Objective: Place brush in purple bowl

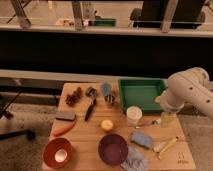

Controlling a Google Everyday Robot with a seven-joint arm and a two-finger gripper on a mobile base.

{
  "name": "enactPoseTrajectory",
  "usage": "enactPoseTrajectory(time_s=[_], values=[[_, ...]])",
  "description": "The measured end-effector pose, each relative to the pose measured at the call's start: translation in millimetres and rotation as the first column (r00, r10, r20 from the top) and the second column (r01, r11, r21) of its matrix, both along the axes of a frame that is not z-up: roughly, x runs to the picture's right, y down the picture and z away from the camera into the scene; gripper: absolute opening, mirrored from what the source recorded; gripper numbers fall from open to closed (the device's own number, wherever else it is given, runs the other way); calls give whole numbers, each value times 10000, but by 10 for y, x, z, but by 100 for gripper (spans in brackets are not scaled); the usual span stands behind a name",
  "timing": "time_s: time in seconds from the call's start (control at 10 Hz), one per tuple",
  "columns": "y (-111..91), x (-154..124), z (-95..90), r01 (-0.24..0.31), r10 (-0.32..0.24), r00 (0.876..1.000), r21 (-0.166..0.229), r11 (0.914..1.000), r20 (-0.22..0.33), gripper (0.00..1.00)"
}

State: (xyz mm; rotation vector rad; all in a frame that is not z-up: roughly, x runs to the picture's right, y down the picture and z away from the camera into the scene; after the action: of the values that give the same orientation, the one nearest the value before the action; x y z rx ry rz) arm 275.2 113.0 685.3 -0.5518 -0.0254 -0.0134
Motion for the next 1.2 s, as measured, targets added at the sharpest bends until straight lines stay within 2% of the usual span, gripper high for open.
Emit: enactPoseTrajectory(time_s=[0.4, 0.6, 1.0, 1.2], values=[[17, -189, 38, 531, -536, 9972, 115, 9985, 526, 80], [22, -313, 48, 948, -963, 9916, 220, 9953, 859, 80], [27, -627, 92, 1921, -1984, 9656, 533, 9799, 1680, 80], [24, -718, 129, 2202, -2285, 9541, 638, 9734, 1934, 80]])
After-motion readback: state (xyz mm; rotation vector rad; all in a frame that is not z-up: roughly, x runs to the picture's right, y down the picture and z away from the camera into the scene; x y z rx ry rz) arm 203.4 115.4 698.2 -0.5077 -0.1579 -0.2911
